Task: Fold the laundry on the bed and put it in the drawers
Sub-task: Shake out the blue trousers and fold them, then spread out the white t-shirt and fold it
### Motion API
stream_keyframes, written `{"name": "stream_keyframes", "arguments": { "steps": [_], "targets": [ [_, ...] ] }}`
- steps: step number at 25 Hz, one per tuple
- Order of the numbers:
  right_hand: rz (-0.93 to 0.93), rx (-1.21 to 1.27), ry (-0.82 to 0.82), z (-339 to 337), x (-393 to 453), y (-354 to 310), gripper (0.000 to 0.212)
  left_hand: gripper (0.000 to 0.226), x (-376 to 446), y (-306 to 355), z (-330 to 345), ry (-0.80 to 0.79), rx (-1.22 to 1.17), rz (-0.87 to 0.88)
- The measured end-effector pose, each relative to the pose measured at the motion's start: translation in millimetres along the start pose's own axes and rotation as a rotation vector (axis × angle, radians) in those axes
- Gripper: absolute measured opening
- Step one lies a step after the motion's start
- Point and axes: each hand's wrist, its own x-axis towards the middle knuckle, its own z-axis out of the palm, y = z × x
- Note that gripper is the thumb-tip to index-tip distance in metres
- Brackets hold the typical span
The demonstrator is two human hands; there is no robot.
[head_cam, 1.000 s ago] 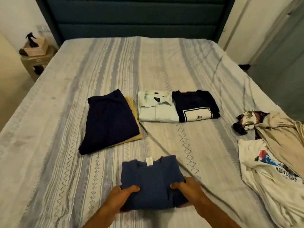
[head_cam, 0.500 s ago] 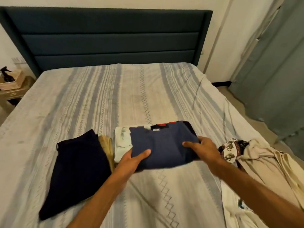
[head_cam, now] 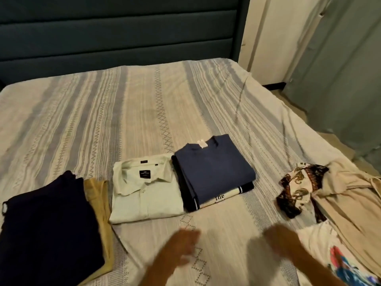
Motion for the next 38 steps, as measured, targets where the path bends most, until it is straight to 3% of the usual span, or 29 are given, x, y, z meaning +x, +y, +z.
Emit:
{"name": "stream_keyframes", "arguments": {
  "steps": [5, 7, 11, 14, 17, 19, 22, 24, 26, 30, 32, 34, 36, 38],
  "targets": [
    [-0.094, -0.122, 0.193, 67.5, -54.2, 75.6, 0.024, 0.023, -17.4, -70.1, 4.0, 0.212, 0.094, 0.228],
    [-0.146, -0.286, 0.185, 76.2, -80.1, 77.1, 0.041, 0.027, -35.5, -78.5, 11.2, 0.217, 0.256, 0.302],
    [-0.058, -0.242, -0.154, 97.7, -139.2, 96.7, 0.078, 0.038, -64.1, -109.3, 29.4, 0.179, 0.635, 0.468],
    [-0.112, -0.328, -0.113, 96.6, -197.0, 125.8, 0.087, 0.042, -66.3, -149.4, 57.0, 0.166, 0.822, 0.519],
    [-0.103, -0.384, -0.199, 86.8, -240.0, 163.6, 0.076, 0.082, -76.7, -179.6, 91.9, 0.068, 1.007, 0.421],
    [-0.176, -0.437, -0.187, 66.0, -249.1, 180.9, 0.064, 0.091, -76.1, -193.2, 100.9, 0.078, 1.186, 0.411],
    [-0.356, -0.454, 0.064, 16.5, -241.4, 218.9, 0.042, 0.102, -70.7, -195.7, 134.3, 0.122, 1.268, 0.571],
    [-0.304, -0.465, 0.233, -25.3, -224.9, 241.6, 0.042, 0.094, -68.0, -177.5, 175.8, 0.106, 1.164, 0.645],
    [-0.179, -0.482, 0.262, -64.6, -213.8, 258.9, 0.054, 0.080, -61.4, -159.7, 225.7, 0.027, 1.120, 0.731],
    [-0.042, -0.441, 0.080, -73.4, -206.9, 293.3, 0.066, 0.079, -51.5, -146.5, 317.9, -0.105, 1.193, 0.888],
    [-0.069, -0.350, 0.123, -52.3, -209.5, 307.2, 0.052, 0.077, -59.6, -146.3, 355.6, -0.099, 1.236, 0.923],
    [-0.172, -0.350, 0.279, -34.8, -218.5, 311.9, 0.025, 0.077, -69.9, -142.8, 380.5, -0.037, 1.272, 0.962],
    [-0.219, -0.383, 0.402, -23.5, -233.7, 306.7, 0.023, 0.074, -77.9, -136.8, 387.0, 0.021, 1.238, 0.985],
    [-0.288, -0.389, 0.507, -19.8, -249.6, 297.9, 0.020, 0.062, -81.4, -130.4, 380.9, 0.001, 1.326, 1.115]
  ]
}}
